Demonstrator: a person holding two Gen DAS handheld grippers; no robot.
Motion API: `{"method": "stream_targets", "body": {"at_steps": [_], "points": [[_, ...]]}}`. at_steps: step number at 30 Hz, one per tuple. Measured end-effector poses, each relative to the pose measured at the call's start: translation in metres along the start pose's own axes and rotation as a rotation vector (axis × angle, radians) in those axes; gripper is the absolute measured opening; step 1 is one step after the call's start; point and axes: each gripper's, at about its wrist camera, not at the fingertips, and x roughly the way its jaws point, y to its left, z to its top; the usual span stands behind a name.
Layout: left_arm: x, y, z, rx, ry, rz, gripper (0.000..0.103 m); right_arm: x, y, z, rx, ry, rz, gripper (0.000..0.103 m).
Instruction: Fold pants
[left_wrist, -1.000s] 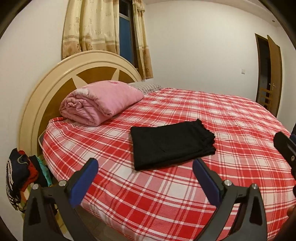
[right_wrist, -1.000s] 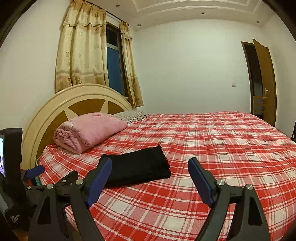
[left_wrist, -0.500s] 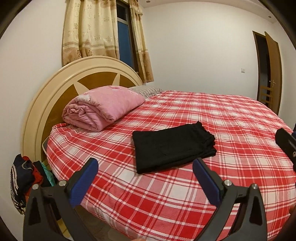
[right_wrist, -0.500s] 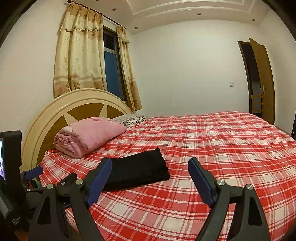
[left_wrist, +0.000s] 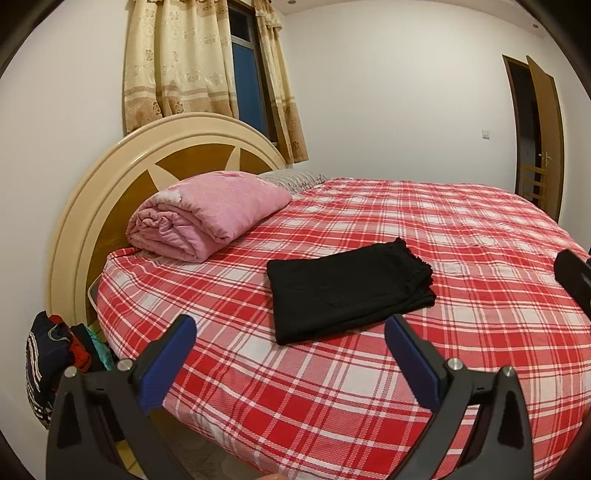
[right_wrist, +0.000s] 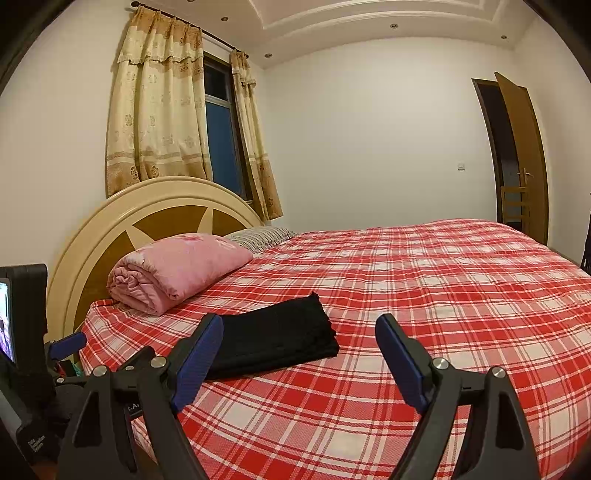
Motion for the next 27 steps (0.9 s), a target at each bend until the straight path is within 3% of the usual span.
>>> {"method": "stream_targets", "body": {"at_steps": [19, 27], "points": [[0.007, -0.002, -0.001, 0.021, 0.023, 0.022, 0.103, 0.003, -0.004, -0.004, 0.013, 0.008, -0.009, 0.086], [0.012, 0.0, 0.001, -0.014, 0.041, -0.036, 0.103, 0.007, -0.006, -0.007, 0.021, 0.012, -0.016, 0.086]]}}
